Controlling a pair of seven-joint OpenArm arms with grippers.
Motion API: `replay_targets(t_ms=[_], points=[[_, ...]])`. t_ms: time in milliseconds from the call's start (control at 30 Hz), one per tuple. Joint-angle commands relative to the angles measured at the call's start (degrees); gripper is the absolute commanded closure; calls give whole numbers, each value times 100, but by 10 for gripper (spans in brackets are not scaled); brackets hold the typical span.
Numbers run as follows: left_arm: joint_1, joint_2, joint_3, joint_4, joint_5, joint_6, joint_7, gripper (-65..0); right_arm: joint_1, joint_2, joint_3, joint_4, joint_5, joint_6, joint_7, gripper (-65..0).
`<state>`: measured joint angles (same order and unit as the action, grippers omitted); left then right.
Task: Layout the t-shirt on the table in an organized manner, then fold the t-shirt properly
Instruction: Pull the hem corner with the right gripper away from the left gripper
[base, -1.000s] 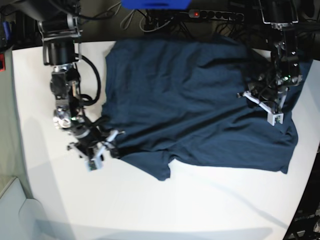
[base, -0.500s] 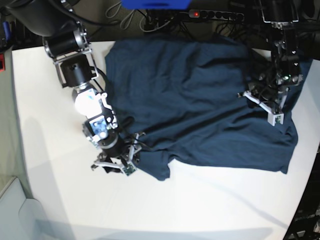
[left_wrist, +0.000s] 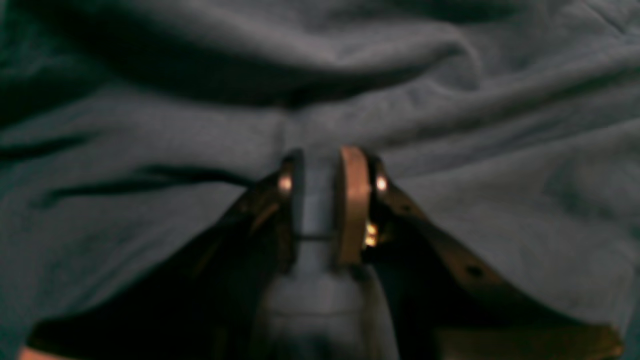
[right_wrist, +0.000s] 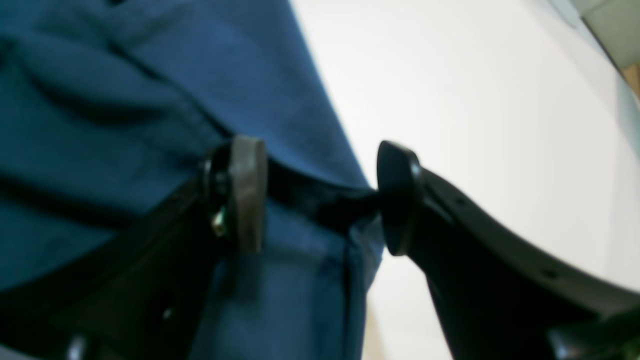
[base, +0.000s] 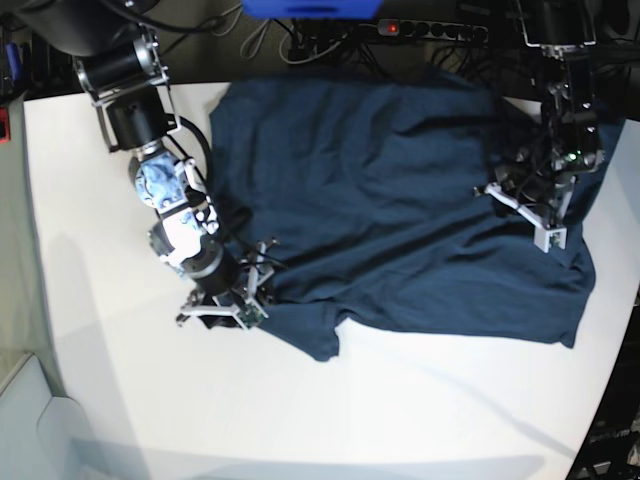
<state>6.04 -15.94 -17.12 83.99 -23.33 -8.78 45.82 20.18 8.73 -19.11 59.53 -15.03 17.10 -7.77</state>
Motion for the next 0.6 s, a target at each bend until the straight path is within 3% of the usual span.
replay_targets(t_ms=[0,367,567], points=[[-81,-71,-24,81,-27,20,-94,-118,175,45,34,-23,4,-27,113,-352],[-81,-71,-24,72,-18,20,-94,-118,588,28,61,-964,4,-27,526,-331],[-81,-98,-24,-7,-18,20,-94,-118,993,45,201,-1614,39,-36,526,-132]])
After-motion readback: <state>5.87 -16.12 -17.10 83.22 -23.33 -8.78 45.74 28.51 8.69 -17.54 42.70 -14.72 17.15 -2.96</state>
